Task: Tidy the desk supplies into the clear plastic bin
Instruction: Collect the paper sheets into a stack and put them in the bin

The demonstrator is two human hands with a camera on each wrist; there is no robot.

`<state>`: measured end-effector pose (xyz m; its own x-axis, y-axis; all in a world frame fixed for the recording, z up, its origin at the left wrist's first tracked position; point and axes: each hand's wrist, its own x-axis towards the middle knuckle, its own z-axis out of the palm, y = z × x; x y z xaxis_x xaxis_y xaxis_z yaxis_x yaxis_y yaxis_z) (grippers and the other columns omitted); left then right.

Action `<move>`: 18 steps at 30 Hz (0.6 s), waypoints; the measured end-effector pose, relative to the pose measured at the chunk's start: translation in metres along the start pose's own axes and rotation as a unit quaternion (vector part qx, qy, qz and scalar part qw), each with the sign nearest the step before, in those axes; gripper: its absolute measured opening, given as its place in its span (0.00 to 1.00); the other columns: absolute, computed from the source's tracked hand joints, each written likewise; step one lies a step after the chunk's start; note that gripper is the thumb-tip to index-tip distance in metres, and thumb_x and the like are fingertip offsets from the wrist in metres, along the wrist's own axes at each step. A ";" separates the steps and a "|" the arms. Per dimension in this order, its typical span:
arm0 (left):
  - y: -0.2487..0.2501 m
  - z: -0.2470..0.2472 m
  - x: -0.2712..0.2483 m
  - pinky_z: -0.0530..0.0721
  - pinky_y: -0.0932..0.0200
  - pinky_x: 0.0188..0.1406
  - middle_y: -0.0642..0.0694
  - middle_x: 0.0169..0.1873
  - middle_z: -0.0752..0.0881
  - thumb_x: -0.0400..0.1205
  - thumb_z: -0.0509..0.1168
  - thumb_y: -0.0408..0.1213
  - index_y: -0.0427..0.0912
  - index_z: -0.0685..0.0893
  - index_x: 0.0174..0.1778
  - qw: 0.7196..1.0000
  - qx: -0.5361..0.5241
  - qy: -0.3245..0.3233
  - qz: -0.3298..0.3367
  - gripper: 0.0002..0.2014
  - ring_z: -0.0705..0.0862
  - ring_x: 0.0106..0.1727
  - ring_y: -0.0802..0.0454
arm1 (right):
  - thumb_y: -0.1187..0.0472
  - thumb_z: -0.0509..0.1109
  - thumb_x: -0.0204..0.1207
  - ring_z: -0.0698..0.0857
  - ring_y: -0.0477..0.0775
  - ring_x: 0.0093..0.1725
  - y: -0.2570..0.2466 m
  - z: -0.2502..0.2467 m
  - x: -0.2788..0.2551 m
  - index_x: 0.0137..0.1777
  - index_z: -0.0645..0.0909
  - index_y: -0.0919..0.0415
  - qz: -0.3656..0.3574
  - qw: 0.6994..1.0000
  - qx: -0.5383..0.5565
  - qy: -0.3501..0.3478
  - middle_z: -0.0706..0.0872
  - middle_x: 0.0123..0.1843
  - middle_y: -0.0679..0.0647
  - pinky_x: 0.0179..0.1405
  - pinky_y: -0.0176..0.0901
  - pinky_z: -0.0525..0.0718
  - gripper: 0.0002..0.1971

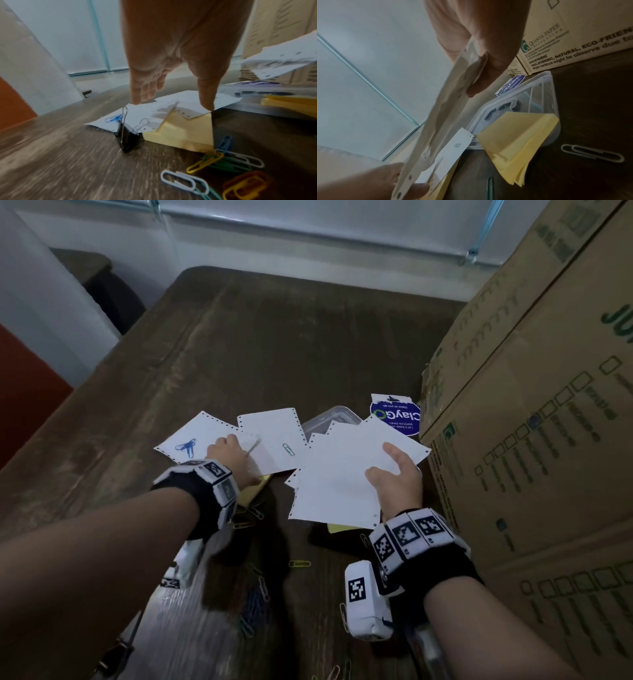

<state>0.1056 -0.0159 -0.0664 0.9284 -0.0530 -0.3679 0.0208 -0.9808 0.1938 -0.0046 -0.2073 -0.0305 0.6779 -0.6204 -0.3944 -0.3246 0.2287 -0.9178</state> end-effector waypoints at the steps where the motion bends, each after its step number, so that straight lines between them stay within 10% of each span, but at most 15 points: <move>1: -0.001 0.001 0.005 0.75 0.50 0.63 0.36 0.64 0.74 0.72 0.72 0.51 0.34 0.69 0.70 1.000 0.005 -0.014 -0.003 0.37 0.75 0.67 0.39 | 0.77 0.64 0.75 0.79 0.51 0.59 0.000 0.000 0.001 0.71 0.75 0.55 -0.002 1.000 0.006 0.004 0.78 0.68 0.54 0.34 0.31 0.81 0.27; 5: 0.002 0.012 0.020 0.81 0.51 0.56 0.38 0.56 0.80 0.64 0.72 0.60 0.35 0.81 0.60 0.998 0.003 -0.058 -0.007 0.37 0.81 0.58 0.42 | 0.77 0.65 0.74 0.80 0.52 0.60 0.002 0.003 0.006 0.71 0.76 0.55 -0.015 1.000 0.018 0.019 0.79 0.68 0.54 0.31 0.28 0.80 0.27; 14: 0.018 0.033 0.029 0.73 0.51 0.64 0.36 0.64 0.77 0.71 0.63 0.68 0.32 0.71 0.68 0.997 0.046 0.031 -0.053 0.44 0.76 0.64 0.40 | 0.76 0.65 0.75 0.74 0.46 0.56 0.006 0.008 0.013 0.70 0.76 0.55 -0.019 0.999 0.026 0.023 0.65 0.41 0.34 0.37 0.29 0.80 0.26; 18: 0.014 0.026 0.031 0.74 0.46 0.63 0.34 0.66 0.76 0.83 0.58 0.49 0.33 0.72 0.68 0.999 0.021 0.032 -0.034 0.25 0.74 0.68 0.36 | 0.78 0.64 0.75 0.74 0.46 0.56 0.008 0.007 0.015 0.71 0.76 0.57 -0.027 0.999 0.027 0.023 0.66 0.41 0.34 0.52 0.37 0.81 0.26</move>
<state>0.1254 -0.0361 -0.0984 0.9470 0.0253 -0.3201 0.0711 -0.9887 0.1322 0.0077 -0.2102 -0.0440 0.6622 -0.6661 -0.3434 -0.2525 0.2331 -0.9391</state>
